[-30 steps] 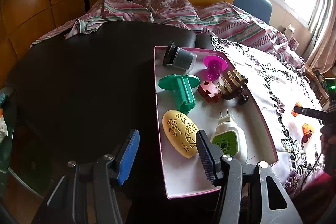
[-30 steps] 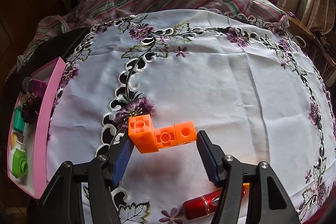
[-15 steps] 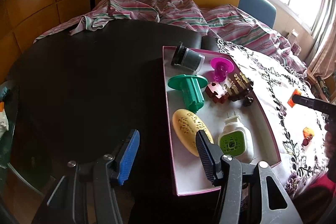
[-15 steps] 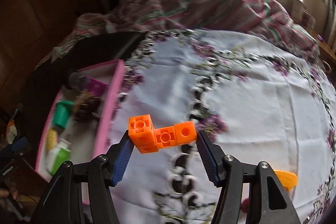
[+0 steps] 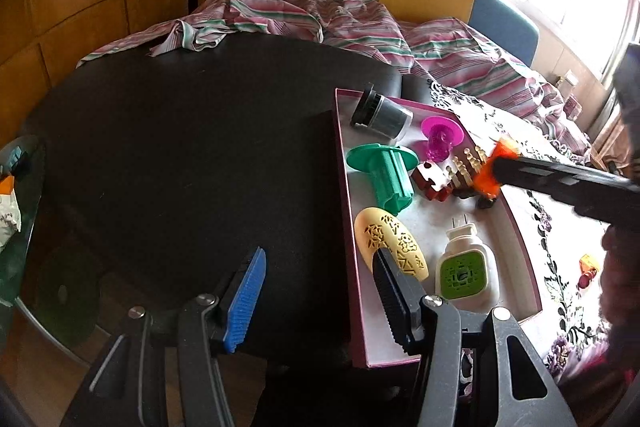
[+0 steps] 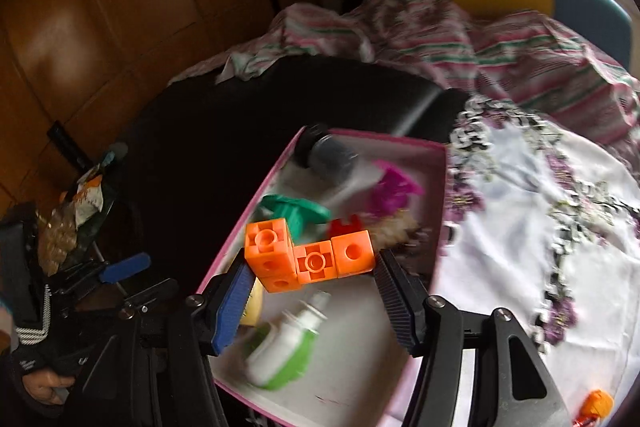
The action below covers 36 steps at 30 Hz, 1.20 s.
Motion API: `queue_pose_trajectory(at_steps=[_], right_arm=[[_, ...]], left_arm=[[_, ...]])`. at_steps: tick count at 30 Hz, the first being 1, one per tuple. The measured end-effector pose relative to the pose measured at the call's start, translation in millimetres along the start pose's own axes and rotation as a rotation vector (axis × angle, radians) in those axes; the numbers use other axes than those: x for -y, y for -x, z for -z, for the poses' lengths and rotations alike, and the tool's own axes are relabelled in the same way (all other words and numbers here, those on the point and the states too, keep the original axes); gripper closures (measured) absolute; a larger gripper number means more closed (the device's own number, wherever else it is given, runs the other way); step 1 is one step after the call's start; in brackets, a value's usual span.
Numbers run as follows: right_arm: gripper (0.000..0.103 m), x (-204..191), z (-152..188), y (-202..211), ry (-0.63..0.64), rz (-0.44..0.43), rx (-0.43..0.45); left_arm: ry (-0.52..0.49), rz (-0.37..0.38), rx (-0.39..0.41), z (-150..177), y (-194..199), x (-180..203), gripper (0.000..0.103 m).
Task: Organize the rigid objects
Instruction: 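Lower the orange cubes into the tray and open the right tool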
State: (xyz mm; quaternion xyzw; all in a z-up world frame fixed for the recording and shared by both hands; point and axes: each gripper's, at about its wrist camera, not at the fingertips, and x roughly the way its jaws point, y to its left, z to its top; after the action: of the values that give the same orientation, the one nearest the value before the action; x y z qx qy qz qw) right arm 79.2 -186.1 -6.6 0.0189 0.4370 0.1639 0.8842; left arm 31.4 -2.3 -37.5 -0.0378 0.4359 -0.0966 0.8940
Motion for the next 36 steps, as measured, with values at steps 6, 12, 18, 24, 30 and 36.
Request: queue_pose_trajectory(at_steps=[6, 12, 18, 24, 30, 36], right_arm=[[0.041, -10, 6, -47, 0.051, 0.037, -0.097], [0.040, -8, 19, -73, 0.048, 0.042, -0.166], [0.040, 0, 24, -78, -0.003, 0.007, -0.200], [0.040, 7, 30, -64, -0.028, -0.005, -0.173], [0.039, 12, 35, -51, -0.035, 0.002, -0.152], [0.039, 9, 41, -41, -0.038, 0.025, -0.135]], left_arm=[[0.018, 0.002, -0.009, 2, -2, -6, 0.046], [0.024, 0.006, -0.019, 4, -5, -6, 0.046], [0.022, 0.007, -0.018, 3, -5, -5, 0.046], [0.019, 0.007, -0.019, 3, -5, -4, 0.046], [0.004, 0.004, -0.021, 6, -5, 0, 0.046], [-0.002, 0.000, -0.018, 6, -4, 2, 0.046]])
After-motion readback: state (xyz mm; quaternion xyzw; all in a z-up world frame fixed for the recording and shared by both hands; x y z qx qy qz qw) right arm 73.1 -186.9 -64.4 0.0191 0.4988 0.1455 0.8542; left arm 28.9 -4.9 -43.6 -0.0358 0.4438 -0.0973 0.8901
